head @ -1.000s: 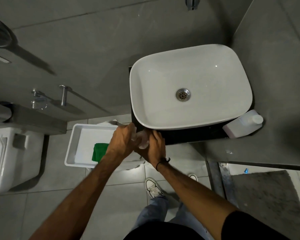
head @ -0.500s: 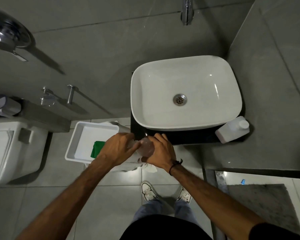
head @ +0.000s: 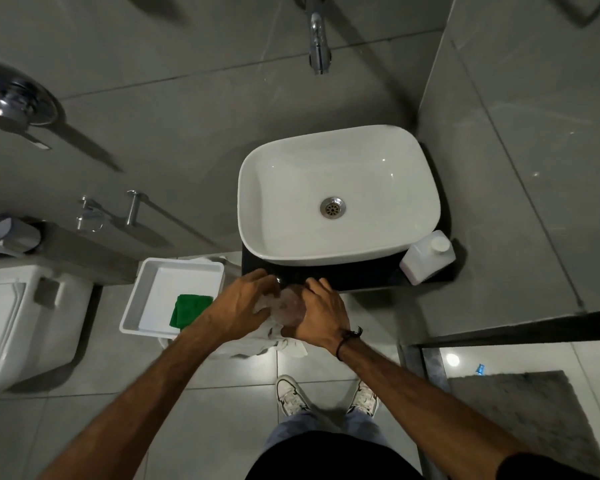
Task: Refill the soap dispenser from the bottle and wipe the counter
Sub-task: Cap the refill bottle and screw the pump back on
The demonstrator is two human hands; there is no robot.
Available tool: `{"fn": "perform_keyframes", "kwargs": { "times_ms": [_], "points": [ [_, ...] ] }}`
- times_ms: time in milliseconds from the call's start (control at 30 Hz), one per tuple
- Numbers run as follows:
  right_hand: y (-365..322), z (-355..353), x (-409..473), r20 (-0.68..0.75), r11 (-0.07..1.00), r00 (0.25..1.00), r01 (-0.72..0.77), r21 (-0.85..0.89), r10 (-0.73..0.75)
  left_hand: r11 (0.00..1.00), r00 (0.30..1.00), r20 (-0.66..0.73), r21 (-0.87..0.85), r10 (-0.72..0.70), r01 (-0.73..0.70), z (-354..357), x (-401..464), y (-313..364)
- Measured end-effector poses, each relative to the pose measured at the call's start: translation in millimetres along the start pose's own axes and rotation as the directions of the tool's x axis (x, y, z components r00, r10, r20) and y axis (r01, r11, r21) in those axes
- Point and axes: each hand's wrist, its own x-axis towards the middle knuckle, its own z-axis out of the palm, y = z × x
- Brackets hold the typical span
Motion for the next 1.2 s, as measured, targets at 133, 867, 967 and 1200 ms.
{"fn": "perform_keyframes", "kwargs": {
  "times_ms": [133,867,967,1200],
  "points": [
    [5,-8,-7,-0.003,1.000,1.000,0.008,0.013,-0.008,0.995,0.998,-0.009,-0.083,-0.056,0.055,1,1,14],
    [21,-23,-25,0.004,1.000,1.000,-0.011,-0.013,0.011,0.976,0.981,-0.049,-0.123,-0.187,0.180,6,2,48],
    [18,-24,-24,0.019,1.000,1.000,-0.001,-0.025,0.001,0.974,0.972,-0.061,-0.053,-0.225,0.222,9,3,49],
    [16,-25,-23,-0.004,1.000,1.000,0.002,-0.017,-0.002,0.976,0.977,-0.048,-0.068,-0.210,0.206,6,-3,51]
  ]
}}
